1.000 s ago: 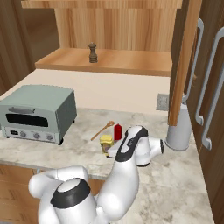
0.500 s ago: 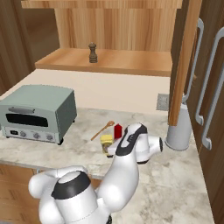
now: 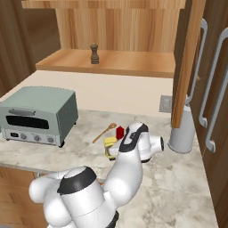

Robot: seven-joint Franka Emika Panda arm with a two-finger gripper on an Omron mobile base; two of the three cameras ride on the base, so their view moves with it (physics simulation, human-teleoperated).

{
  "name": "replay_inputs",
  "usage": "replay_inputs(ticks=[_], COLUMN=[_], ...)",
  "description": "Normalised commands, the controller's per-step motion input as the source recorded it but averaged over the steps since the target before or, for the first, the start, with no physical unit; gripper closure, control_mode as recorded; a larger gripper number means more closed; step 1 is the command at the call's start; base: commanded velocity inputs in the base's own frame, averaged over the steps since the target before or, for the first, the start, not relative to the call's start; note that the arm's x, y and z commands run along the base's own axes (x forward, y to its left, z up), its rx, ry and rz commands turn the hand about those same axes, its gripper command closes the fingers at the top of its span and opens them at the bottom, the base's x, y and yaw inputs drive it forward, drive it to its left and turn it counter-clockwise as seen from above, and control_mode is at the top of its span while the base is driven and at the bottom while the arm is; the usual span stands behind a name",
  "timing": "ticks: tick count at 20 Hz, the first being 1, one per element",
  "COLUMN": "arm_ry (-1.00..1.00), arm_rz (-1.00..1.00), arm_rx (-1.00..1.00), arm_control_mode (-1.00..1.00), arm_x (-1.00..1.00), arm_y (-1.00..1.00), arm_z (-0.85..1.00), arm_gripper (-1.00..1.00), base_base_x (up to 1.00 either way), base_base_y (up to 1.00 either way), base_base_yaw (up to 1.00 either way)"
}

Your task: There are various items on the counter. Only move the condiments/shakers into the cabinet.

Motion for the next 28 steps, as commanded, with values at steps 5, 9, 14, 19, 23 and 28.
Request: replay_inputs(ticks=[5,9,14,19,23,28], arm_ry=[-0.03,-0.25,-0.33,-0.35,-0.27,-0.10], arm_rz=[0.02,-0.14,-0.27,-0.29,-0.26,-0.35], arm_rx=[0.00,0.03,0.03,0.00,0.01,0.12], arm_control_mode=[-1.00,-1.00,-1.00,-1.00,-1.00,-1.00], arm_x=[-0.11,-0.91,-1.00,-1.00,-0.84,-0.48], arm_y=[0.00,0.00,0.07,0.70,0.98,0.85], arm_z=[0.03,0.87,1.00,1.00,1.00,1.00], arm_gripper=[1.00,1.00,1.00,1.00,1.00,1.00], base_base_x=[0.00,0.00,0.00,0.00,0.00,0.00], base_base_y=[0.00,0.00,0.00,0.00,0.00,0.00], base_base_yaw=[0.00,0.00,0.00,0.00,0.00,0.00])
